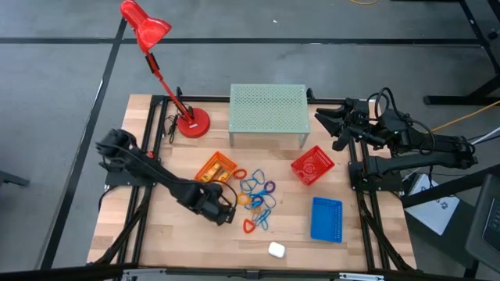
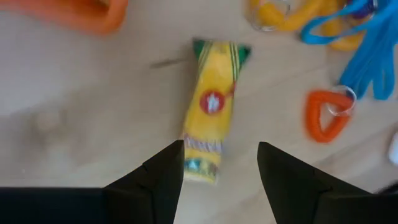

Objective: Pick & Place Office Desk Supplies
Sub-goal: Put the crayon box into the orange bin

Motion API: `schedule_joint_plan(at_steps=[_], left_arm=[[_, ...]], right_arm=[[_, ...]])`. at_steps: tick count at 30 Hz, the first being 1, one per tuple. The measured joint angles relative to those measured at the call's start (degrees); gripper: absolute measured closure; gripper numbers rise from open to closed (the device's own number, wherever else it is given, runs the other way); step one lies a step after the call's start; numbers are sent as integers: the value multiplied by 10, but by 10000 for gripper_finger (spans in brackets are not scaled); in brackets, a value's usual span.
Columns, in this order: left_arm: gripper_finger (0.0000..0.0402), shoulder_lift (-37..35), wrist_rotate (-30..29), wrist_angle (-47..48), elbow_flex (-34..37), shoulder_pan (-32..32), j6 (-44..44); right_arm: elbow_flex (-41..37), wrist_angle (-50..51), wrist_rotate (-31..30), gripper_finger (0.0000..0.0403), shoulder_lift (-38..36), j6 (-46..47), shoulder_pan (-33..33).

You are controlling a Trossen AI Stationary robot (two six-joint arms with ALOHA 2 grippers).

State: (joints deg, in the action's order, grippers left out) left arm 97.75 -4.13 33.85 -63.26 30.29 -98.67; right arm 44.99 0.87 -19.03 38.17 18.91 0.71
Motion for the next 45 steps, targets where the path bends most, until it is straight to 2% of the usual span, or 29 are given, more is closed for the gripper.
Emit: schedule_joint_plan(at_steps=[7, 16, 25, 30, 36, 45], left_arm=[[203, 38, 56, 0, 0, -16, 29], [208, 62, 68, -31, -1, -16, 20], [299, 59, 85, -69, 0, -10, 23], [314, 43, 39, -141, 0, 9, 0], [311, 6, -13, -123, 0, 30, -11], [316, -79, -156, -122, 0, 41, 15]], right_arm=[[0, 0, 0, 285, 0, 1, 0], [0, 0, 0, 285, 0, -1, 0], [0, 0, 0, 285, 0, -3, 0], [0, 1, 0, 285, 0, -14, 0], [0, 1, 0, 285, 0, -16, 0], [0, 2, 0, 285, 0, -15, 0]])
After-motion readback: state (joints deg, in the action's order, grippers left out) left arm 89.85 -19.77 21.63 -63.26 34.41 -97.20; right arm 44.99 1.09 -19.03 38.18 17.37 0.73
